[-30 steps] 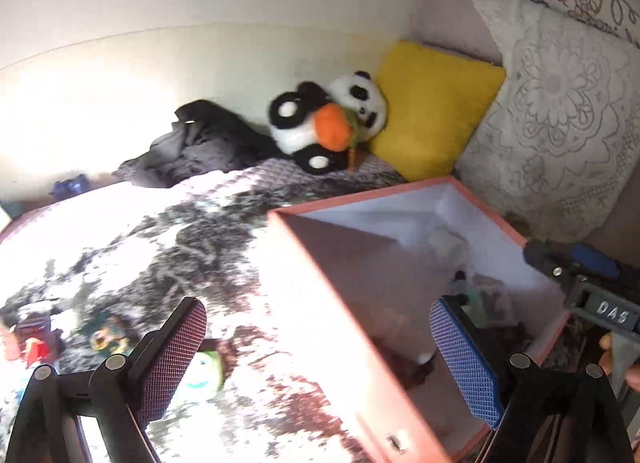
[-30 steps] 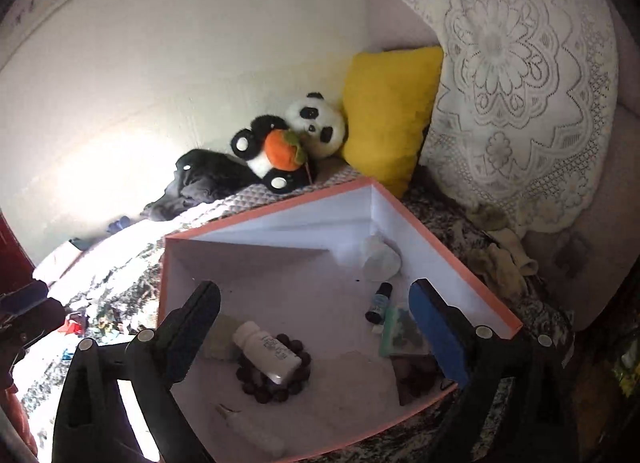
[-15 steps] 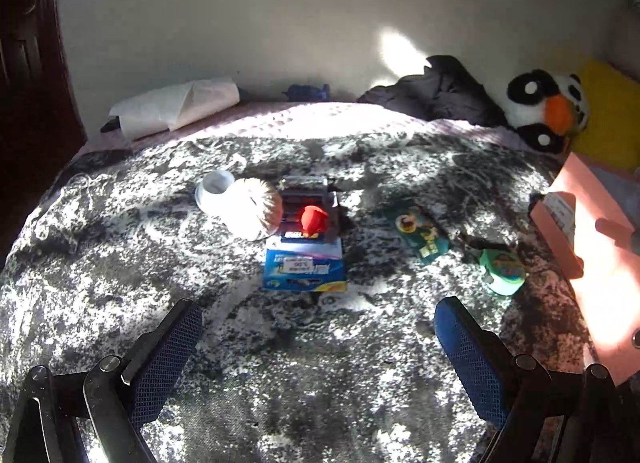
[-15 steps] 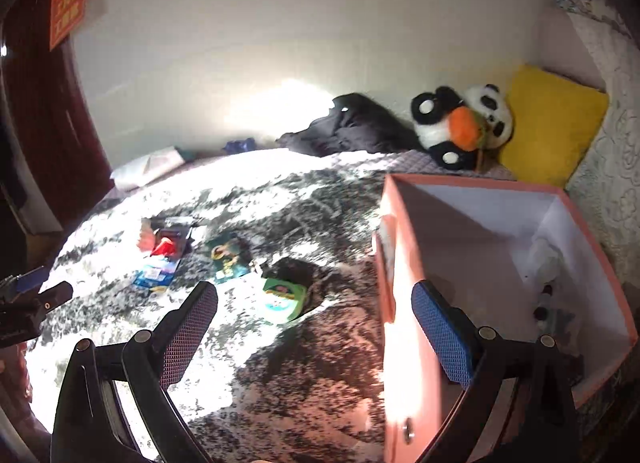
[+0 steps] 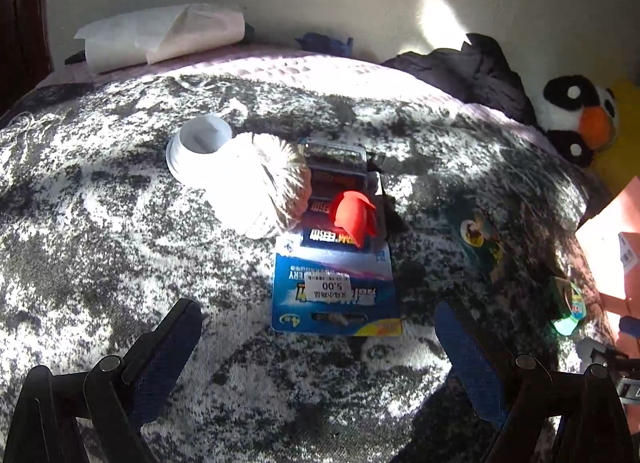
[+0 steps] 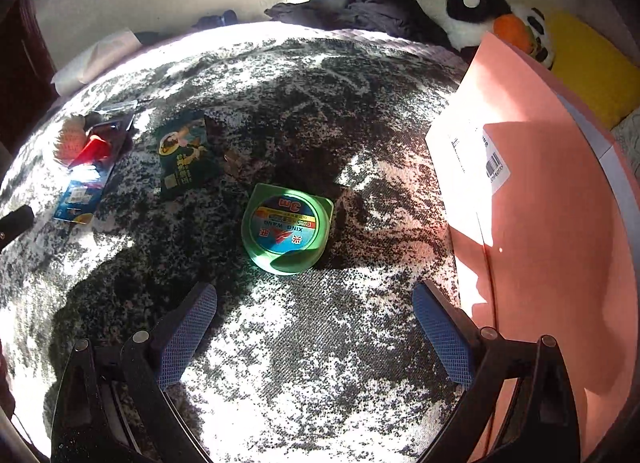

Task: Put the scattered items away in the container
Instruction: 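Grasp the green tape roll with the right gripper while the left grasps the twine ball, then carry the white twine ball and tape roll into the pink box and release both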

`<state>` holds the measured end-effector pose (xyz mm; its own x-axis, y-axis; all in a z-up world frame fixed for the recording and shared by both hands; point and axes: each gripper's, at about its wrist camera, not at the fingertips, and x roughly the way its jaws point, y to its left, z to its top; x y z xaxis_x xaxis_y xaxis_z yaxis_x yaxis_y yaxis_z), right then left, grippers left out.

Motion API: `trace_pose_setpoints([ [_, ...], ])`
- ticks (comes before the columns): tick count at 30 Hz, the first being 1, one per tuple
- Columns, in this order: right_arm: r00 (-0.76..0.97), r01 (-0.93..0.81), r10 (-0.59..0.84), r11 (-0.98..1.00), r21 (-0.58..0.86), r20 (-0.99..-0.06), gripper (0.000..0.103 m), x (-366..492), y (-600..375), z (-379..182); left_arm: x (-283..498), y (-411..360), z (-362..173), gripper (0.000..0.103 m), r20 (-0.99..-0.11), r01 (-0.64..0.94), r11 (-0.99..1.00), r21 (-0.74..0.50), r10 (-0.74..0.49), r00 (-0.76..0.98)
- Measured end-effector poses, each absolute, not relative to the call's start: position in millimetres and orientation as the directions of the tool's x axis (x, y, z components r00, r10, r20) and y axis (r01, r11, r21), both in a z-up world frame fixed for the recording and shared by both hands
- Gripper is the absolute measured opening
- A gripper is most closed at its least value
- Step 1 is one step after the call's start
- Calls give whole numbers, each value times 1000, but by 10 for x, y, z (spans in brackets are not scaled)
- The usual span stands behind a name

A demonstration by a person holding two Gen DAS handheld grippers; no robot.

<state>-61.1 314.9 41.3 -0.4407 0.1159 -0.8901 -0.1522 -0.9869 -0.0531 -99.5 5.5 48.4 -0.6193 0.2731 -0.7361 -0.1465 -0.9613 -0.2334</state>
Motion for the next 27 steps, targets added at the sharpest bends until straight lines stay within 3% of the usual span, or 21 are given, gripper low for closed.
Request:
trace_pose_setpoints([
  [12, -414, -152, 77, -988, -15, -907, 100, -946, 3148, 96, -1815, 47, 273, 96, -731, -153, -977, -149, 213, -648],
  [14, -419, -157, 74, -988, -8, -905, 101, -992, 3167, 67, -1837, 48, 262, 65, -724, -145, -981, -131, 195, -661],
  [15, -423, -160, 71, -987, -3, -903, 101, -1011, 3180, 60, -1846, 22, 252, 65, -729, -140, -981, -133, 192, -657],
  [16, -433, -151, 63, -989, 4, -899, 97, -1032, 3181, 65, -1821, -13, 264, 65, -721, -140, -978, -152, 207, -661],
  [17, -454, -130, 50, -991, 10, -890, 70, -1044, 3170, 95, -1780, -35, 286, 64, -717, -146, -976, -160, 217, -663],
  [18, -463, -109, 48, -994, 4, -885, 66, -1057, 3139, 133, -1735, -53, 309, 64, -716, -152, -976, -156, 218, -663],
  [27, -533, 9, -33, -999, 34, -845, 66, -824, 2730, 516, -1037, -393, 798, 64, -703, -174, -981, -84, 182, -687],
])
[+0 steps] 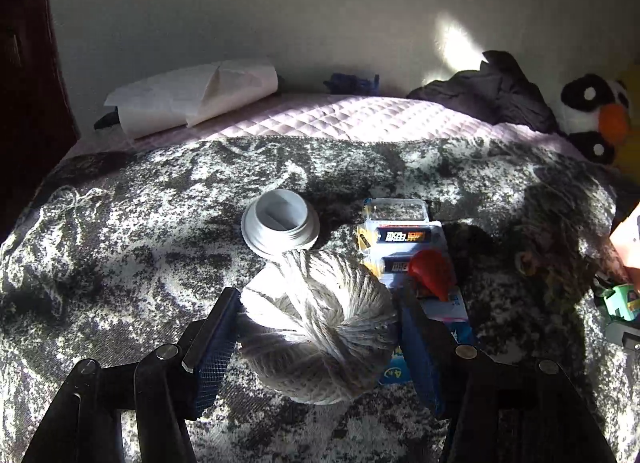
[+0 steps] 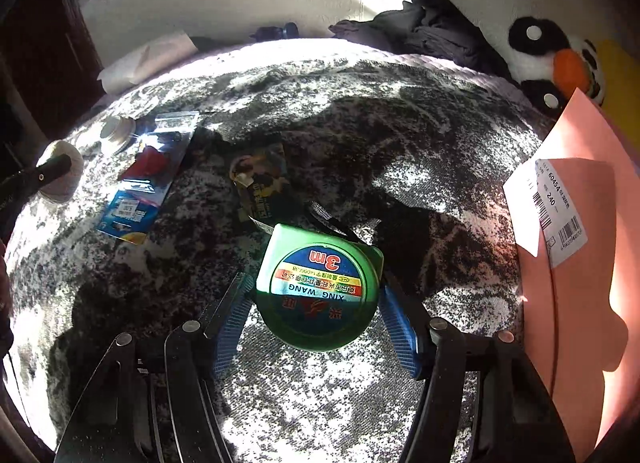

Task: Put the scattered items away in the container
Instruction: 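Carry the white twine ball and tape roll into the pink box and release both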

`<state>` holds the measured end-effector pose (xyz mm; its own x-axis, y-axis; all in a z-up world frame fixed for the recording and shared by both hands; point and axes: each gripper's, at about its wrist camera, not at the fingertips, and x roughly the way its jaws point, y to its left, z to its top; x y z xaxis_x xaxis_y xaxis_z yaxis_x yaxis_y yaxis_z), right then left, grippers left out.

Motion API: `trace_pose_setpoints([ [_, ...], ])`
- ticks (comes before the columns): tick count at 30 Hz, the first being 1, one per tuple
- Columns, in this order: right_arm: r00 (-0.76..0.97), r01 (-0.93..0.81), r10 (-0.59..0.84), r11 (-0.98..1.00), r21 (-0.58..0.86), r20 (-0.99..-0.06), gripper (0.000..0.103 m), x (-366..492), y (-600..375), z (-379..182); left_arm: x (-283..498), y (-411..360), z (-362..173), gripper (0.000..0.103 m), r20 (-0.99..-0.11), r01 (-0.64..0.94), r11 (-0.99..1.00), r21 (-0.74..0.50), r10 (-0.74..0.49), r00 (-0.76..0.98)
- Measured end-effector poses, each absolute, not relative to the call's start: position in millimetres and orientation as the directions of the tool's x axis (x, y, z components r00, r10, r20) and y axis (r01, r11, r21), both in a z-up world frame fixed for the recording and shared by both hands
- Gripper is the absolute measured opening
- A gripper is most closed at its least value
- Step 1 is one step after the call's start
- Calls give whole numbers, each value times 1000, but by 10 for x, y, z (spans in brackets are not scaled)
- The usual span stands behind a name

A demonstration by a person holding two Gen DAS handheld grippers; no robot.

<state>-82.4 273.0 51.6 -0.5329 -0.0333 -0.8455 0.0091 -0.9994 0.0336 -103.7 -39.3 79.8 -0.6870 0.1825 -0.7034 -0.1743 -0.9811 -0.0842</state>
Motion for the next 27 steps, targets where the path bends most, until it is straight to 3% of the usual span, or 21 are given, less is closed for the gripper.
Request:
trace_pose_setpoints([
  [13, -717, 136, -124, -990, 37, -686, 66, 182, 2377, 1666, 146, -191, 1906, 65, -589, -235, -968, -91, 243, -771],
  [19, -803, 115, -114, -993, 37, -585, 66, 808, 2621, 2230, 611, 404, 2482, 65, -509, -362, -929, -72, 347, -788],
  [27, -895, -49, 21, -997, 52, -445, 66, 1449, 3397, 2849, 940, 1625, 2997, 65, -439, -546, -837, -33, 503, -745],
])
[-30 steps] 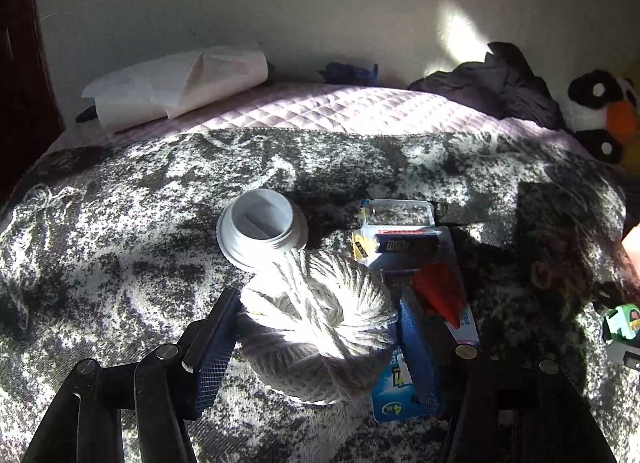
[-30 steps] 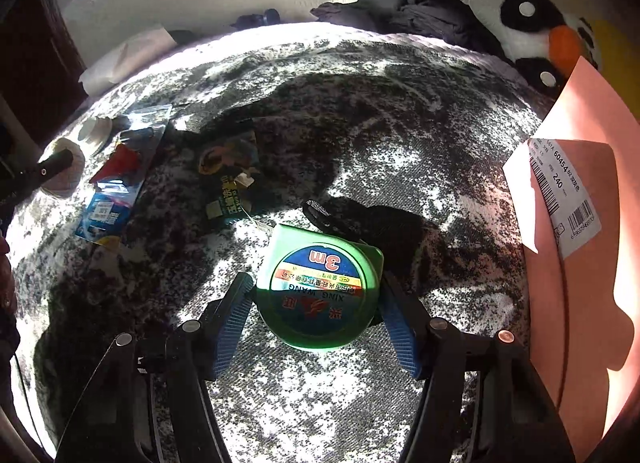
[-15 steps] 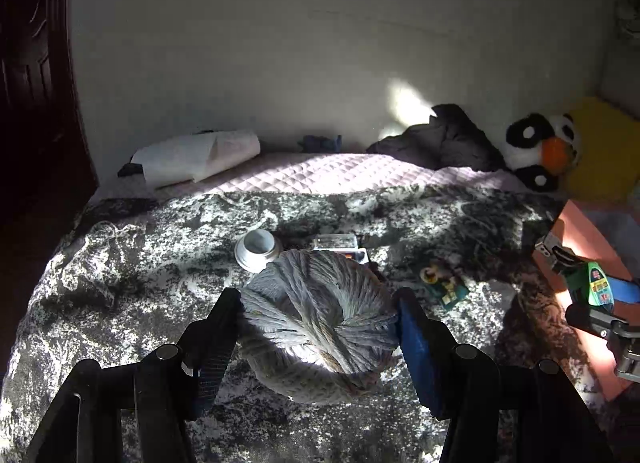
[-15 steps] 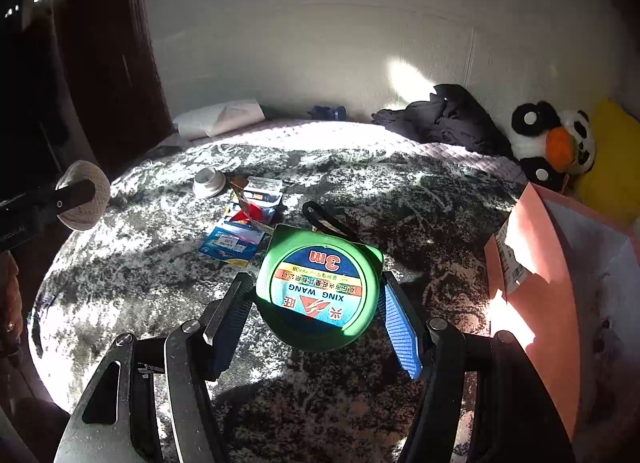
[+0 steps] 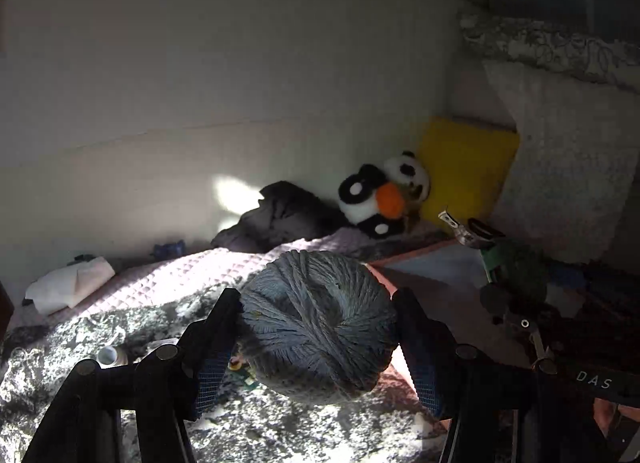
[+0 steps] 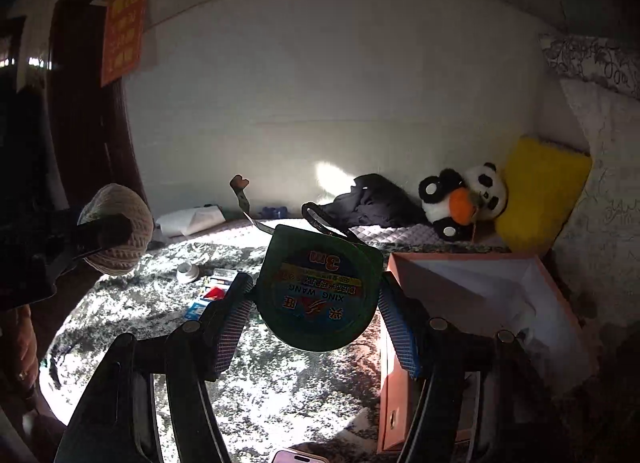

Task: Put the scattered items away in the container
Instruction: 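Carry the white twine ball and tape roll into the pink box and release both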

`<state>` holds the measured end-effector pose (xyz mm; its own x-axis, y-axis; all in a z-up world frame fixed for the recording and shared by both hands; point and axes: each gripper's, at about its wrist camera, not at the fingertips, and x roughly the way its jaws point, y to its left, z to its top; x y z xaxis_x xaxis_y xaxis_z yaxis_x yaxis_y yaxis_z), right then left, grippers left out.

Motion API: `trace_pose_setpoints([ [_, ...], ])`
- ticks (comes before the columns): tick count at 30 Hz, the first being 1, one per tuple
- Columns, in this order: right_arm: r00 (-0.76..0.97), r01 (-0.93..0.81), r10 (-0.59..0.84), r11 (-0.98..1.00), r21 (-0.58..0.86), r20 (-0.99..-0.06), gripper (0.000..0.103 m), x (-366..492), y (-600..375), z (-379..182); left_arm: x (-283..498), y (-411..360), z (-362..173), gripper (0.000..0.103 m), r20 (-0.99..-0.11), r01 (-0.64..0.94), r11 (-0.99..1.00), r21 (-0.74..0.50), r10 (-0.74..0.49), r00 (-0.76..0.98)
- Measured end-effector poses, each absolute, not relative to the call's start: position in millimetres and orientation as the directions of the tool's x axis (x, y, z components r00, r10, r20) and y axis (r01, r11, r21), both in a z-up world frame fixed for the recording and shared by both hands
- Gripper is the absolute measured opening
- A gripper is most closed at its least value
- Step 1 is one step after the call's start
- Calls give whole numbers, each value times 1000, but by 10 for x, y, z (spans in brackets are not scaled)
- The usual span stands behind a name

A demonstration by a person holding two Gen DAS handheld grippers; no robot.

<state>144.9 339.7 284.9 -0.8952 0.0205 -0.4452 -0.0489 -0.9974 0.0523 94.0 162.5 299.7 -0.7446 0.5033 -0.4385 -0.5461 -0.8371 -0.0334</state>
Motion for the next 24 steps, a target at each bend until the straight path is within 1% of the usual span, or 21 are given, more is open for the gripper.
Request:
trace_pose_setpoints([
  [5, -908, -203, 155, -975, 84, -389, 66, 1767, 4074, 3081, 1035, 2466, 3120, 65, -427, -633, -774, 3, 571, -701],
  [10, -874, -359, 299, -929, 93, -383, 66, 1942, 4778, 3121, 956, 3229, 3032, 65, -463, -702, -712, 6, 620, -633],
  [16, -815, -449, 357, -887, 108, -457, 67, 1900, 5417, 2842, 723, 3943, 2667, 65, -536, -743, -669, 3, 626, -566],
  [21, -763, -482, 369, -872, 88, -531, 67, 1668, 5774, 2530, 498, 4300, 2394, 65, -582, -744, -668, -4, 607, -542],
  [22, -755, -483, 365, -871, 87, -545, 67, 1615, 5818, 2479, 452, 4349, 2359, 66, -589, -738, -675, -7, 599, -542],
  [24, -736, -470, 346, -879, 73, -582, 67, 1474, 5902, 2379, 362, 4441, 2322, 70, -602, -727, -686, -26, 591, -536],
])
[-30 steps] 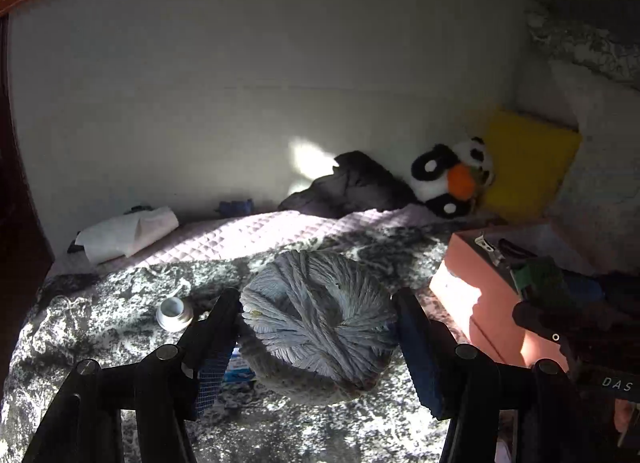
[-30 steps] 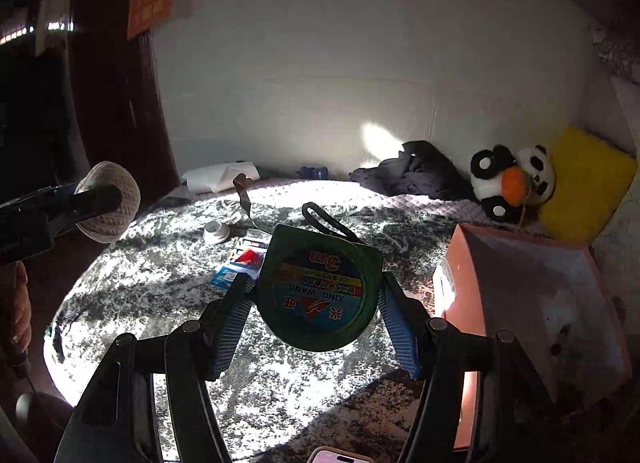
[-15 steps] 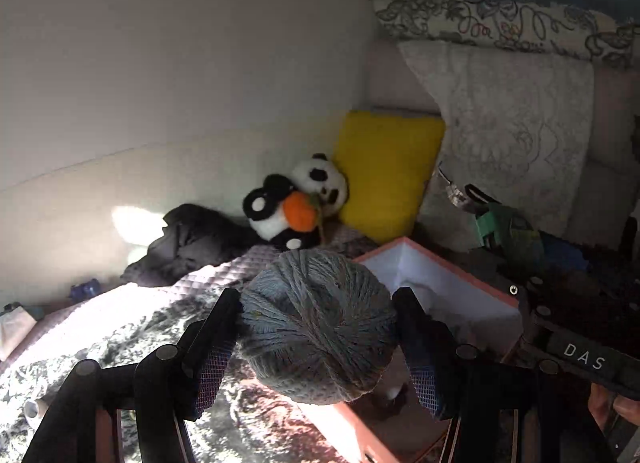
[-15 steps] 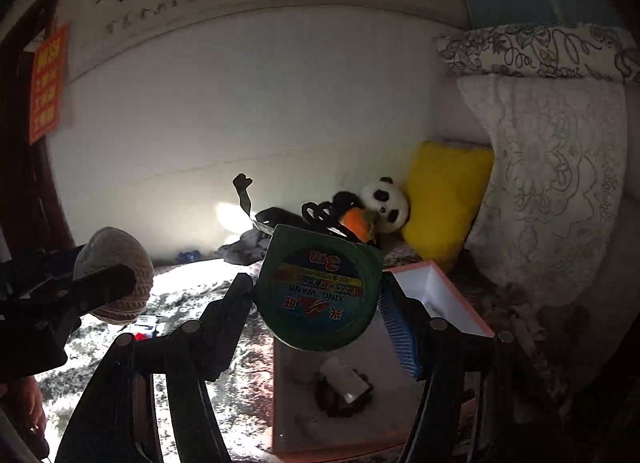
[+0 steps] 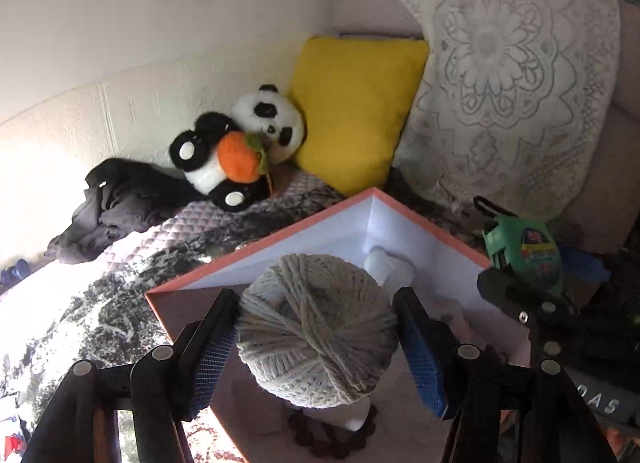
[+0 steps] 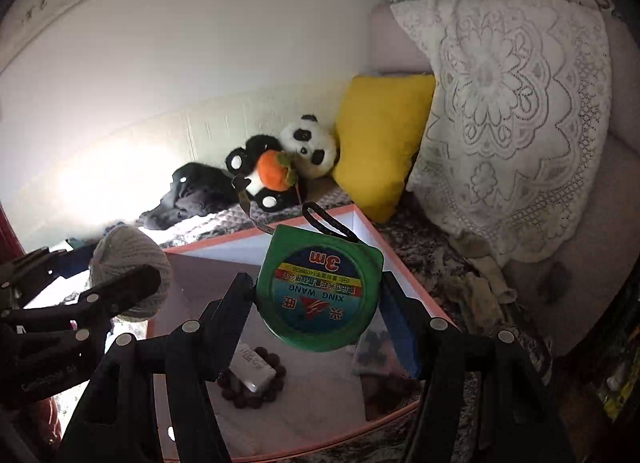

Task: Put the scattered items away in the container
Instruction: 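Carry the white twine ball and tape roll into the pink box and release both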

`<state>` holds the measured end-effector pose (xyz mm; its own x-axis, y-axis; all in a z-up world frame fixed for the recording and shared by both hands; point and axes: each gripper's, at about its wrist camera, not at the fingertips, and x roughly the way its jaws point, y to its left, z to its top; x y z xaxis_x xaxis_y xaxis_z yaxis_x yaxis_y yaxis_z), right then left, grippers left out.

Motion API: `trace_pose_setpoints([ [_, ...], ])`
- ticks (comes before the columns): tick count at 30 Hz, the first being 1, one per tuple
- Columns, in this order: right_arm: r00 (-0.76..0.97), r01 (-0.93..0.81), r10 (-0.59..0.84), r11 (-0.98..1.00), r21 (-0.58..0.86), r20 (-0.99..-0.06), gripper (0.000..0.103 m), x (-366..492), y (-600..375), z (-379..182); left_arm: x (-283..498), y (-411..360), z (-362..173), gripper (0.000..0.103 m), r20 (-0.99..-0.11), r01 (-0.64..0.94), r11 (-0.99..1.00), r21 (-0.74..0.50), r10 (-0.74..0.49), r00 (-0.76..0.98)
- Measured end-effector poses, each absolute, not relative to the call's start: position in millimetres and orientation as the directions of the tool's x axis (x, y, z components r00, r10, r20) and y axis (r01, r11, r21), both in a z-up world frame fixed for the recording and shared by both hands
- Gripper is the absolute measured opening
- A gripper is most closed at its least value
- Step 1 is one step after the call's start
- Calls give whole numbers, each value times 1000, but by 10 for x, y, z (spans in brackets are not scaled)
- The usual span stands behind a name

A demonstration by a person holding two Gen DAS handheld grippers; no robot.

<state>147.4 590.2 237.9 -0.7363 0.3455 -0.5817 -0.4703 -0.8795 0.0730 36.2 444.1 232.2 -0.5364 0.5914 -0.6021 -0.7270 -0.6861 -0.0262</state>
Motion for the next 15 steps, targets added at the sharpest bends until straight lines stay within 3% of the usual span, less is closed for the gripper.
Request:
trace_pose_setpoints([
  [1, -722, -467, 343, -882, 59, -601, 69, 1411, 5920, 2320, 343, 4462, 2336, 80, -597, -724, -689, -31, 594, -539],
  [2, -715, -472, 354, -881, 42, -602, 80, 1373, 5940, 2288, 336, 4460, 2373, 91, -582, -721, -692, -29, 598, -551],
  [4, -726, -510, 407, -859, 37, -554, 96, 1407, 5984, 2300, 348, 4460, 2480, 98, -535, -719, -695, -17, 614, -580],
  [5, -739, -523, 419, -851, 57, -527, 98, 1452, 6020, 2334, 361, 4455, 2533, 99, -516, -720, -694, -9, 620, -591],
  [9, -761, -553, 447, -826, 108, -471, 99, 1562, 6141, 2453, 363, 4427, 2664, 100, -494, -730, -684, -6, 636, -592],
  [15, -746, -568, 443, -813, 127, -496, 99, 1549, 6121, 2449, 407, 4376, 2687, 100, -502, -729, -685, 15, 625, -598],
])
